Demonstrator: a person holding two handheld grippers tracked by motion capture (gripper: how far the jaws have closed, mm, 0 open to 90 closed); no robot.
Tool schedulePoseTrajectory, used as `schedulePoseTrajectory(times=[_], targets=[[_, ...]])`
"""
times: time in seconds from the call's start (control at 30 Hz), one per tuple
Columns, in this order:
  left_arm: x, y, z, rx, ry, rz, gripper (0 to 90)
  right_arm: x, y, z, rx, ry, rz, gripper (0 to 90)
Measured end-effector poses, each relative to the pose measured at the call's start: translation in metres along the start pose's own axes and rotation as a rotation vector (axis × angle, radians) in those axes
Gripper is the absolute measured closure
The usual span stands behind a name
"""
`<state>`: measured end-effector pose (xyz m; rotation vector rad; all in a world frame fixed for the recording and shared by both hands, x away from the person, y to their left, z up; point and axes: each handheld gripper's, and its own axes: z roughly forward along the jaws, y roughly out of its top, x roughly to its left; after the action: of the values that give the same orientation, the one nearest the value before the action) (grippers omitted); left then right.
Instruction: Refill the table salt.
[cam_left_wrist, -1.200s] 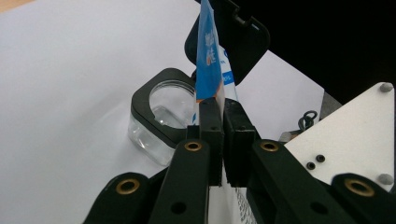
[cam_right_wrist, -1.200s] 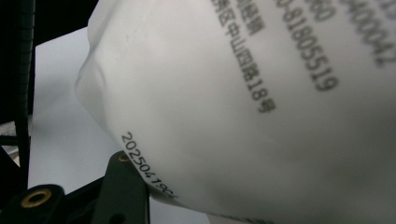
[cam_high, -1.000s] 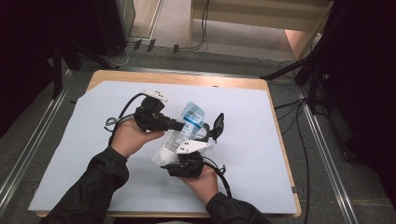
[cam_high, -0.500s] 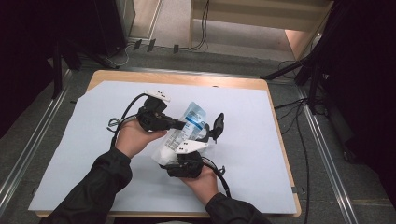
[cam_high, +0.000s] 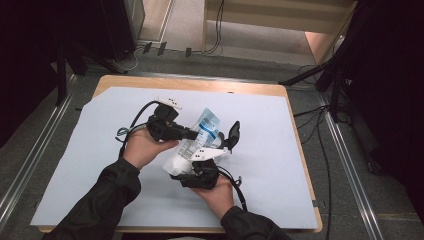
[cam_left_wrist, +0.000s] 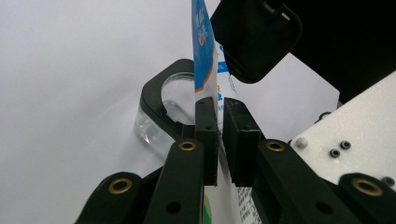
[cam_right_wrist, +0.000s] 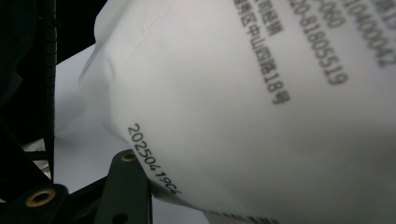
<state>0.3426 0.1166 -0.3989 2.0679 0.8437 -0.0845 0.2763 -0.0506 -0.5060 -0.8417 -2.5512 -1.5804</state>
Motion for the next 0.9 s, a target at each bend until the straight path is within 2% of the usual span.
schedulePoseTrajectory(times=[0.2,0.33,0.4,0.5,0.73,0.9], targets=[[0.0012,-0.0018,-0.0020,0.010,0.001,-0.024,83.0,-0.0029,0.0010,-0.0004,-0.013,0.035,0.036,55.3],[0.0006,-0.0019,-0.0009,0.016,0.016,-0.025,86.4,-0.0049,0.0013,0.0005,-0.013,0.054,0.053,55.3],[-0.0004,-0.0017,0.0014,0.028,0.033,-0.021,89.7,-0.0051,0.0014,0.0018,-0.007,0.049,0.055,55.0],[-0.0020,-0.0014,0.0028,0.037,0.047,-0.017,90.0,-0.0043,0.0020,0.0030,0.008,0.036,0.050,54.3],[-0.0025,-0.0011,0.0044,0.031,0.055,-0.028,90.0,-0.0018,0.0024,0.0039,0.025,-0.009,0.018,51.1],[-0.0041,-0.0007,0.0038,0.022,0.055,-0.027,90.0,-0.0035,0.0030,0.0022,0.010,0.002,0.036,55.0]])
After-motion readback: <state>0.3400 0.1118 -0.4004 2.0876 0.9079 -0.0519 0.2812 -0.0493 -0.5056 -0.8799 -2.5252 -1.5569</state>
